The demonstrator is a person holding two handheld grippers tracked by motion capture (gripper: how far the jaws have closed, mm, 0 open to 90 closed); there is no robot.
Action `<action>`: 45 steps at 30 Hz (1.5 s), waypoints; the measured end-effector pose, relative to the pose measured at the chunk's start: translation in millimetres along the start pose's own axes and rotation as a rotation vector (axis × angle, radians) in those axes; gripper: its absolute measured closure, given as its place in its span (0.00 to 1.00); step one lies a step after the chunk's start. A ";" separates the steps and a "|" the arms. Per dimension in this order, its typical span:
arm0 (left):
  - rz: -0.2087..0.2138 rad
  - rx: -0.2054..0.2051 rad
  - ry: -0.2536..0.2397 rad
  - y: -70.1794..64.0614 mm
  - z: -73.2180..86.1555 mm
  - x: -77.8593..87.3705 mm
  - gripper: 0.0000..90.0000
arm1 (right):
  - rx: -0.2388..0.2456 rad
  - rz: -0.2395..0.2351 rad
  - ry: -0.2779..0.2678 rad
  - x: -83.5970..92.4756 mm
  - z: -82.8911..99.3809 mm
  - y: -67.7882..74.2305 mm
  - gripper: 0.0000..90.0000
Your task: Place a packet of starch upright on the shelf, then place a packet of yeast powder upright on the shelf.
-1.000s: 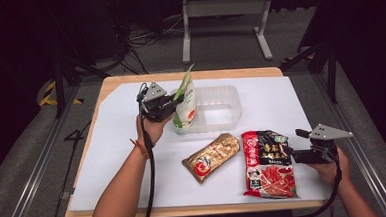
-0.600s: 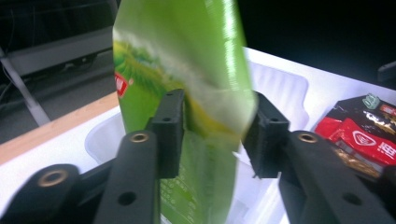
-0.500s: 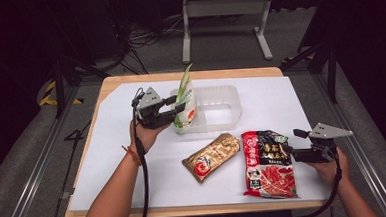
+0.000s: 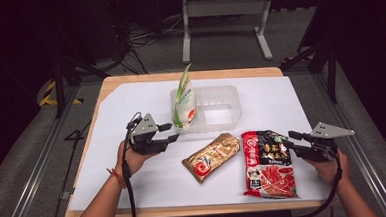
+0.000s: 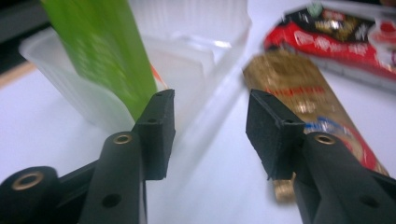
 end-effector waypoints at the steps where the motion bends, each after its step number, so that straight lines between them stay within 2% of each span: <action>1: 0.010 -0.006 0.022 -1.7 5.4 -2.8 0.60 | -0.004 0.003 0.000 0.3 0.2 -0.9 0.67; 4: 0.047 -0.015 0.082 -6.5 18.3 -11.3 0.69 | -0.018 0.002 -0.001 2.9 1.5 -2.0 0.79; 7: 0.086 -0.019 0.120 -10.9 27.8 -19.5 0.81 | -0.012 0.001 -0.009 6.2 1.2 -1.7 0.83; 8: 0.084 -0.023 0.137 -12.0 30.4 -22.4 0.83 | -0.011 0.004 -0.007 6.2 1.1 -2.0 0.82; 10: 0.092 -0.021 0.140 -12.7 31.9 -23.5 0.91 | -0.011 0.009 -0.001 5.6 1.0 -2.2 0.80; 12: 0.098 -0.030 0.160 -14.2 34.7 -26.4 0.92 | -0.012 0.007 0.005 3.6 1.4 -2.5 0.78; 13: 0.114 -0.024 0.158 -15.0 35.5 -27.0 0.97 | -0.009 0.008 0.010 2.6 1.9 -2.2 0.75; 15: 0.120 -0.015 0.160 -16.0 36.2 -27.6 0.99 | -0.005 0.008 0.011 2.8 2.0 -1.9 0.73; 21: 0.127 -0.028 0.200 -21.9 38.6 -33.7 1.00 | -0.003 0.014 0.008 6.4 4.4 -2.1 0.71; 25: 0.151 -0.027 0.237 -26.4 40.8 -41.2 1.00 | -0.001 0.018 -0.002 9.9 3.9 -4.4 0.71; 27: 0.158 -0.041 0.254 -29.6 41.8 -45.3 1.00 | -0.003 0.018 0.001 10.4 4.4 -5.5 0.69; 35: 0.207 -0.053 0.250 -41.3 39.4 -47.3 1.00 | -0.007 0.015 0.008 9.5 5.8 -5.9 0.69; 36: 0.231 -0.061 0.259 -45.3 39.5 -47.1 1.00 | -0.007 0.016 0.008 9.5 5.9 -5.9 0.68; 39: 0.261 -0.080 0.273 -53.4 40.0 -47.6 1.00 | -0.012 0.019 0.009 9.6 6.5 -6.6 0.68; 42: 0.277 -0.081 0.273 -58.5 39.1 -48.0 1.00 | -0.013 0.018 0.009 9.6 6.5 -6.8 0.67; 45: 0.301 -0.110 0.277 -67.9 37.6 -49.9 1.00 | -0.013 0.017 0.008 9.5 6.5 -6.8 0.67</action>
Point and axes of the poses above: each handheld gripper's, and its own axes: x roughly backward along the jaws, z roughly out of its underside, y roughly to its left, the point moved 4 cm from there along -x, roughly forward along the jaws, and after that the axes turned 5 degrees about x, right-handed, at the moved point
